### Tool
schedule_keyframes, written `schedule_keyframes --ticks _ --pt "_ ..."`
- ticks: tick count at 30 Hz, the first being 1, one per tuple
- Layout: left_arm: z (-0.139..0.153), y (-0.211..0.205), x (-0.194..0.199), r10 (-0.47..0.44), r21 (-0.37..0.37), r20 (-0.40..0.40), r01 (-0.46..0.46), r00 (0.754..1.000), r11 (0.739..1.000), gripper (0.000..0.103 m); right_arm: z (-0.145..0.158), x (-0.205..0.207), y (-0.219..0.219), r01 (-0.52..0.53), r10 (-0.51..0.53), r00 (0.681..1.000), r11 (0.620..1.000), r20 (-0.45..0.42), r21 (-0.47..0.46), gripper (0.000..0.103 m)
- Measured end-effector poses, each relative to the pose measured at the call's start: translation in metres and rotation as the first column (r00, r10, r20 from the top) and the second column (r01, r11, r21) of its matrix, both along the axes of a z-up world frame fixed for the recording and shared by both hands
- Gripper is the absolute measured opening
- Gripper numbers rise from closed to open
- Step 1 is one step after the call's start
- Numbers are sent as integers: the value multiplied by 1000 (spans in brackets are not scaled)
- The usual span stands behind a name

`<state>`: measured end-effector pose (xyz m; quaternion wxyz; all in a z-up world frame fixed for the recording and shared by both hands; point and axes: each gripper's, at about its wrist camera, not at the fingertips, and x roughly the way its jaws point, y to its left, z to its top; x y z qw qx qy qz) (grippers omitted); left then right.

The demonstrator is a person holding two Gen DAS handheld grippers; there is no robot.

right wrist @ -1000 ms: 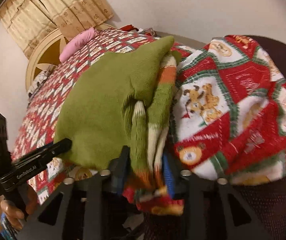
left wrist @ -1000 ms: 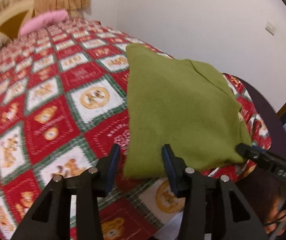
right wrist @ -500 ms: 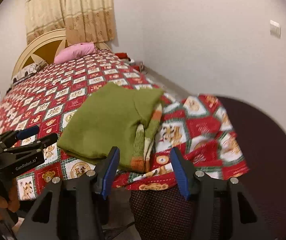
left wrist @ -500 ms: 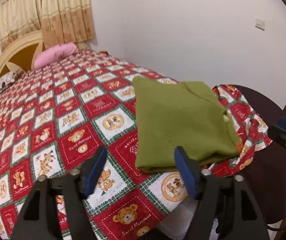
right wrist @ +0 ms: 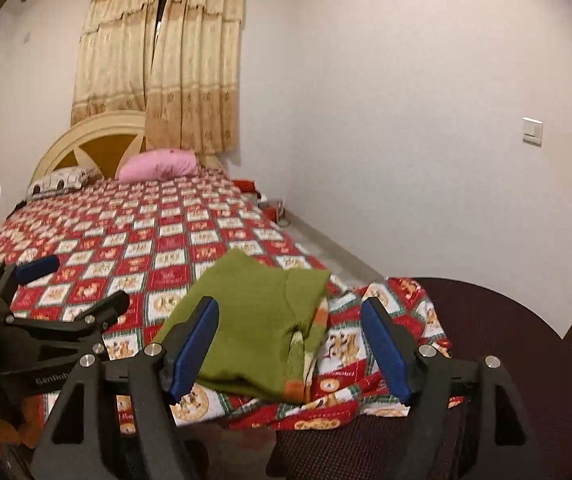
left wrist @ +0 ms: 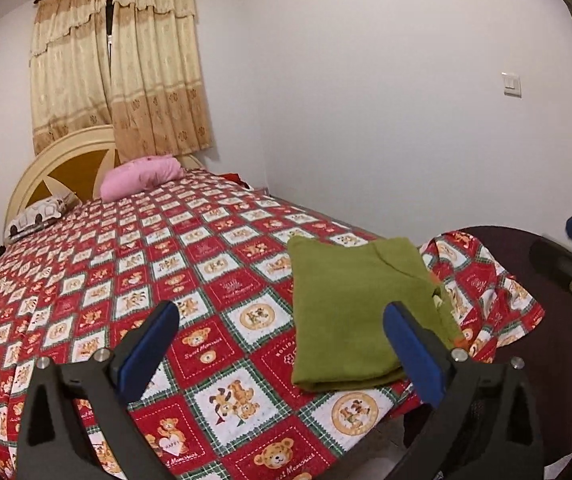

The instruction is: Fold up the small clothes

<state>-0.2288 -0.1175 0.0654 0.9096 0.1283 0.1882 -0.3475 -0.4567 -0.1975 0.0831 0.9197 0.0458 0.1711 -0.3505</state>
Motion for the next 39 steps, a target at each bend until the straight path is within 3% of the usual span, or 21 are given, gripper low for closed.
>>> schedule_keyframes --ticks 6,12,19,39 --pt "9 -2 -9 -9 -25 42 10 999 1000 103 18 -21 2 72 -66 992 996 109 -50 85" --pt "24 -13 -12 -48 -45 40 50 998 998 103 28 -29 2 106 -97 985 992 144 -61 86" --pt "33 -12 -15 -34 -95 37 37 999 995 103 32 -30 0 120 -111 980 992 163 -49 86" --pt "24 -15 -15 -10 -45 37 12 999 999 103 29 -29 3 128 -116 981 990 158 -67 86"
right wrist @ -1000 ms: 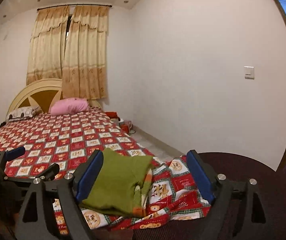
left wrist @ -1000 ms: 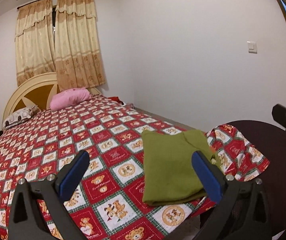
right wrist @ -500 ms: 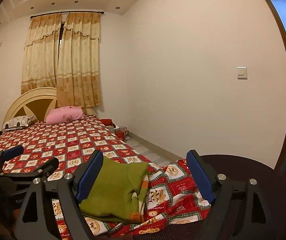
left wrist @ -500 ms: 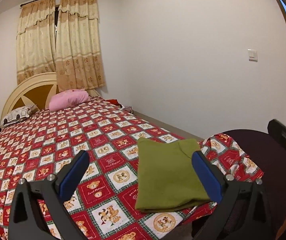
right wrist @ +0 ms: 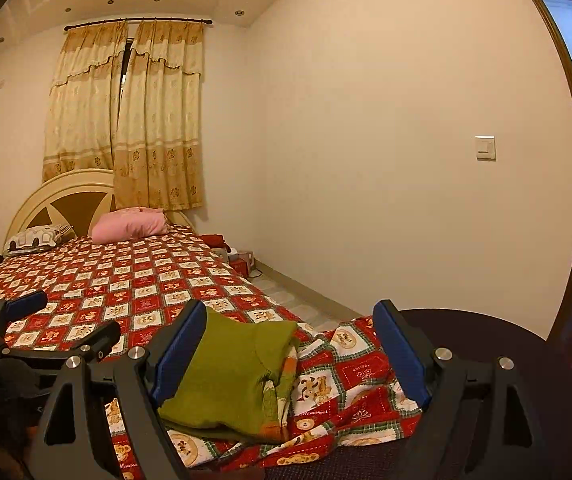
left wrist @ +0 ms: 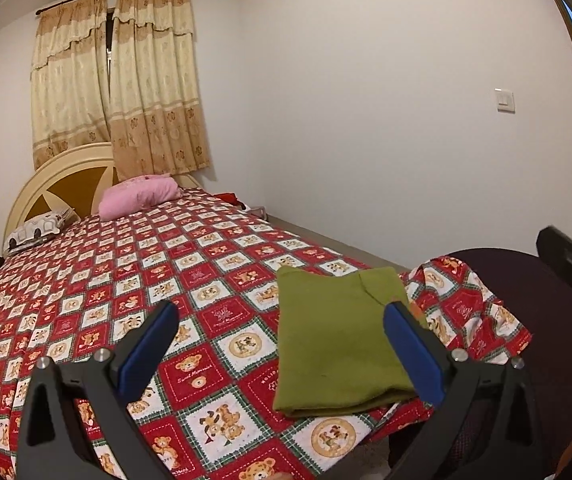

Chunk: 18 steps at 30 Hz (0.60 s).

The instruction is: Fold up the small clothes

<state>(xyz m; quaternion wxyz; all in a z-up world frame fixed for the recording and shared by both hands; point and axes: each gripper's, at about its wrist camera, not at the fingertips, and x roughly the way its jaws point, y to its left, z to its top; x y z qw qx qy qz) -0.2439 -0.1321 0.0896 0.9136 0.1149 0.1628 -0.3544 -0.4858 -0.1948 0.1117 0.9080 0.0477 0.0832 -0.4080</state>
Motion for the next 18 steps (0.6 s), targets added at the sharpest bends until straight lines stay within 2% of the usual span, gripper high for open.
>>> schedule_keyframes --ticks 18 --pt "-2 1 0 -4 -2 -8 4 1000 1000 103 -2 1 -1 24 -24 1000 1000 -3 -17 86"
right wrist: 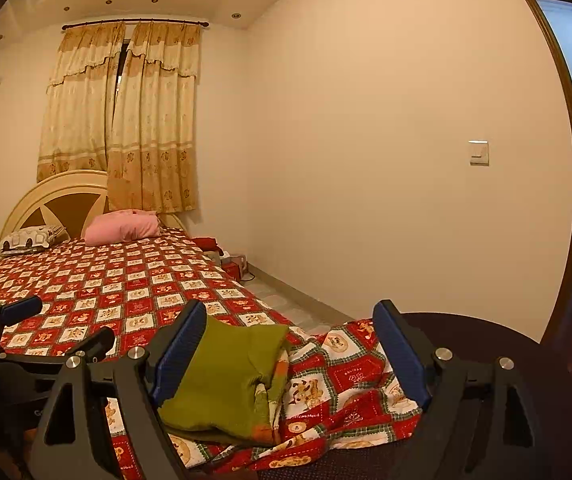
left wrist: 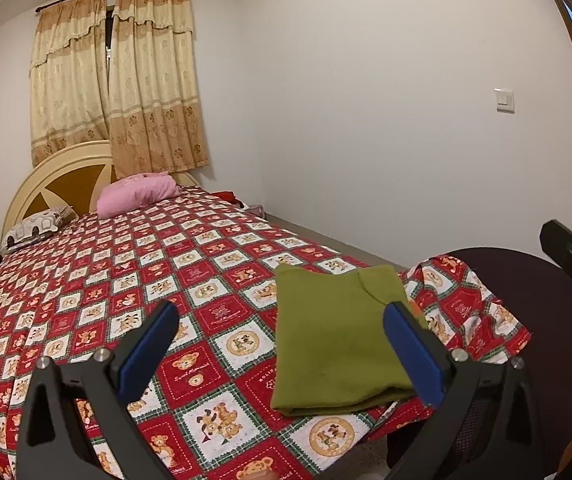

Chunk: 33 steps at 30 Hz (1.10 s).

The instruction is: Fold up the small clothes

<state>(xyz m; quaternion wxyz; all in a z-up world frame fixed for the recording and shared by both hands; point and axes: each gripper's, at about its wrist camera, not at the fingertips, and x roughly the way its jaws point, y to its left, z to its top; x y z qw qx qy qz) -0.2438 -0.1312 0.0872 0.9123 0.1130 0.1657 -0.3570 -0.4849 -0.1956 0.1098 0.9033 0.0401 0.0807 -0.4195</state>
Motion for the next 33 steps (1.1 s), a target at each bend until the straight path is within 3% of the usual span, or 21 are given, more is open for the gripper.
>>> schedule_keyframes --ticks 33 --pt "-8 1 1 -4 29 -6 5 1000 1000 103 -4 0 5 20 -20 1000 1000 -7 -11 86"
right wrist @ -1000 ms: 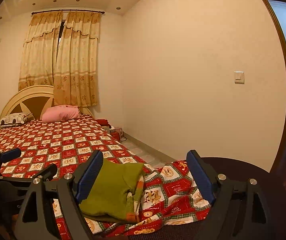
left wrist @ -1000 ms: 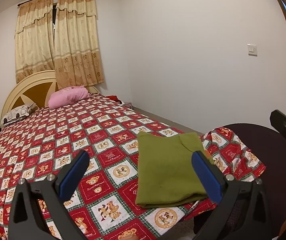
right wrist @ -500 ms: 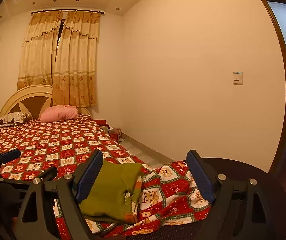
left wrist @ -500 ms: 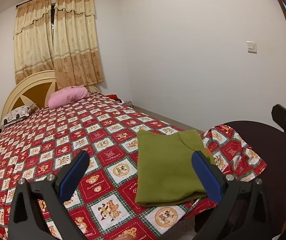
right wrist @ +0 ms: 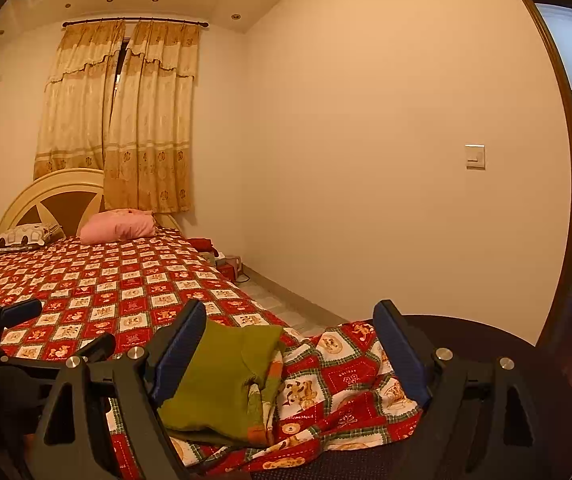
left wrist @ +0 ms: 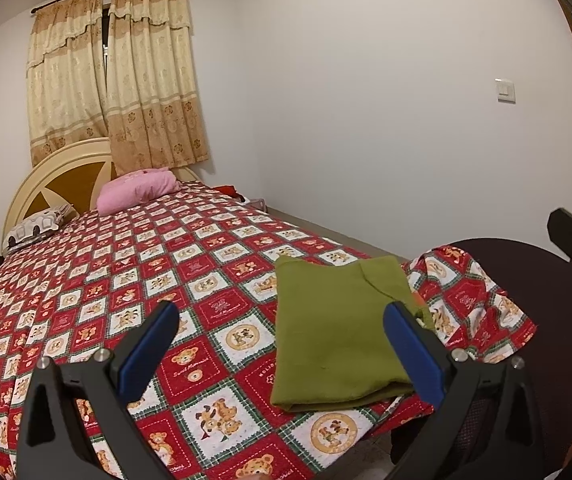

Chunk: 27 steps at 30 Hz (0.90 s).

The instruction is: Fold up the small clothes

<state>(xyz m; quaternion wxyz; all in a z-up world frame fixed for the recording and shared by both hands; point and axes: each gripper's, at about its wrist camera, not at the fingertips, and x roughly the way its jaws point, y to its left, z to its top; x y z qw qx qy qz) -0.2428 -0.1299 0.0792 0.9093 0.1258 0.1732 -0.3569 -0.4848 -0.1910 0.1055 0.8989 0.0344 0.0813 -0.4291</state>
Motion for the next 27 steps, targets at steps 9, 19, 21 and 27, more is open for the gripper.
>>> schedule_keyframes --ticks 9,19,21,27 --pt "-3 0 3 -3 13 -12 3 1000 1000 103 -1 0 0 2 -2 1000 1000 -2 4 86" --pt "-3 0 3 -8 10 -21 9 1000 1000 103 -3 1 0 4 -4 1000 1000 -5 7 86" --pt "-4 0 2 -8 10 -19 8 1000 1000 103 -3 1 0 4 -4 1000 1000 -5 6 86" --pt "-3 0 2 -10 12 -20 11 1000 1000 103 -3 1 0 3 -3 1000 1000 -5 7 86"
